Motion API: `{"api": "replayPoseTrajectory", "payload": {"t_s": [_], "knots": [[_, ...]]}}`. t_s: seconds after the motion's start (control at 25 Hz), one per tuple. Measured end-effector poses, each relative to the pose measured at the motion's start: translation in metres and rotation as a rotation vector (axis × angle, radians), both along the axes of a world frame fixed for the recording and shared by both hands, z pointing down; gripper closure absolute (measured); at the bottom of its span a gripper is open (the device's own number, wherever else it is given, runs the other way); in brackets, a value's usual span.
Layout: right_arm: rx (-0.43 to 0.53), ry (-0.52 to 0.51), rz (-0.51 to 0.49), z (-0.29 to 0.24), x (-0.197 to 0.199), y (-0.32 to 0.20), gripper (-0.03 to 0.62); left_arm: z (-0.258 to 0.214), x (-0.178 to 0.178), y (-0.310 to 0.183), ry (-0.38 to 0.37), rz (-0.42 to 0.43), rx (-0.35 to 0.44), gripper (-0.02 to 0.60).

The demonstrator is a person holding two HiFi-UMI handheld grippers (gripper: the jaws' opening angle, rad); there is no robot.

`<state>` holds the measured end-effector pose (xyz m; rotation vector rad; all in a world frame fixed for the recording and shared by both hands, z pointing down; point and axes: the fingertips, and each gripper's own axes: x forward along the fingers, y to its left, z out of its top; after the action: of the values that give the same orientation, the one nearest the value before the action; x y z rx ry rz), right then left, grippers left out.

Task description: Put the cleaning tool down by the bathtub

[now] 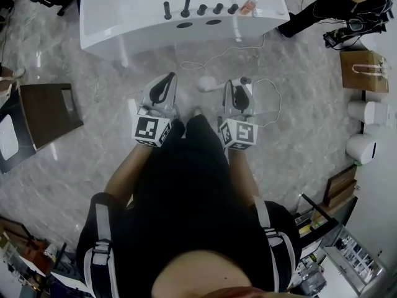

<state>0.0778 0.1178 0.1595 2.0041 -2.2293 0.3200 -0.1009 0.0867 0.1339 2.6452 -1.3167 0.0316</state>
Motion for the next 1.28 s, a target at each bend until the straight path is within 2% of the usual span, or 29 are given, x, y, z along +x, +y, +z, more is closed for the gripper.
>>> {"api": "replayPoseTrajectory", "payload": {"t_s": [0.28,0.52,0.64,0.92,1.28], "knots": [[-0.015,-0.008,-0.056,0.017,-0.003,-0.046,0.507,0.020,0.009,-0.039,0.001,-0.037,-0.023,0.572],[-0.047,-0.017,-0.114,0.045,0.004,-0.092,0.507,0.053,0.021,-0.079,-0.005,-0.070,-0.067,0.572],[-0.055,-0.010,-0.132,0.060,0.009,-0.113,0.507,0.068,0.028,-0.097,-0.026,-0.084,-0.064,0.572],[-0.069,0.006,-0.112,0.104,0.020,-0.151,0.507,0.117,0.043,-0.133,-0.046,-0.096,-0.090,0.572],[-0.107,-0.003,-0.096,0.167,0.039,-0.178,0.507,0.172,0.065,-0.166,-0.033,-0.099,-0.111,0.572]]}}
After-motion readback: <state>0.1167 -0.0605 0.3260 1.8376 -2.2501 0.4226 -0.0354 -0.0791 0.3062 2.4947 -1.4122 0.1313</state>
